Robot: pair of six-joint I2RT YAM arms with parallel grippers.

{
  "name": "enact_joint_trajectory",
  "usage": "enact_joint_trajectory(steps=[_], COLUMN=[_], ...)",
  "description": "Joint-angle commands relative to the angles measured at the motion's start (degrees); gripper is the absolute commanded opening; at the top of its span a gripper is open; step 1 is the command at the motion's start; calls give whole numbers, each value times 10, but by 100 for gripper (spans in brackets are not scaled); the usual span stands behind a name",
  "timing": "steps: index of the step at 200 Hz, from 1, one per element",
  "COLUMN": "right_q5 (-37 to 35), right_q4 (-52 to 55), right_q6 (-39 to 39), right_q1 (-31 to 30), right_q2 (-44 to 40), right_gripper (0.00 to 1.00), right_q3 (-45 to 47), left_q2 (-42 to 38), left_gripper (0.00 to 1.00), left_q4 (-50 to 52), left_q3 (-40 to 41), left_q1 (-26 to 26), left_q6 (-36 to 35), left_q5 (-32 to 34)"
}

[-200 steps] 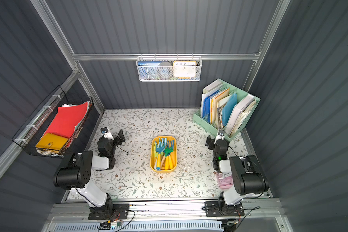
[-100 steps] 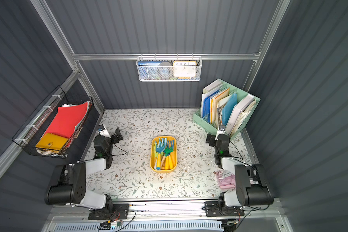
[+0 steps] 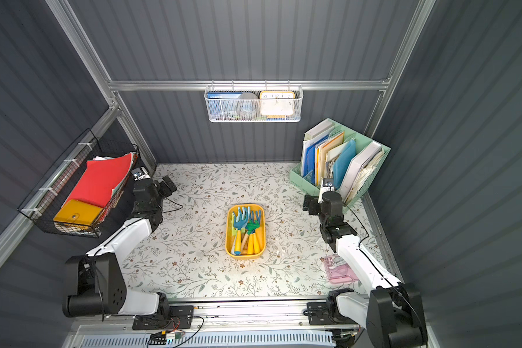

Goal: Take the hand rake out of the storage box
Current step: Pick up the rake from the storage box.

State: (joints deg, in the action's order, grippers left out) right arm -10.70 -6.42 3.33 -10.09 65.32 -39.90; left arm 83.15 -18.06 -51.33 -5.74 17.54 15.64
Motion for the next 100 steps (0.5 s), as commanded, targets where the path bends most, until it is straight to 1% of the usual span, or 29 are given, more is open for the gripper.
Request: enact_joint_trajectory(steps=[1, 13, 32, 52, 76, 100], right_q5=[-33, -33, -38, -48, -51, -59], right_q4=[104, 123, 153, 186, 221, 257], right_q6=[27, 46, 62, 78, 108, 137], right_q1=[-32, -48, -77, -105, -134, -159], right_q2=[-11, -15, -16, -14, -21, -25], right_gripper=[99, 99, 99, 99, 99, 99], right_q3=[-24, -29, -37, -45, -53, -62], left_q2=[8, 7, 18, 26, 25, 40], left_gripper=[100, 100, 100, 100, 99, 99], left_q4=[95, 121, 195, 262, 310, 377], left_q3=[-17, -22, -47, -61, -72, -104], left_q1=[9, 30, 88, 144, 205, 264], left_q6=[40, 55, 79, 115, 155, 197], left_q5=[11, 25, 58, 53, 41, 38])
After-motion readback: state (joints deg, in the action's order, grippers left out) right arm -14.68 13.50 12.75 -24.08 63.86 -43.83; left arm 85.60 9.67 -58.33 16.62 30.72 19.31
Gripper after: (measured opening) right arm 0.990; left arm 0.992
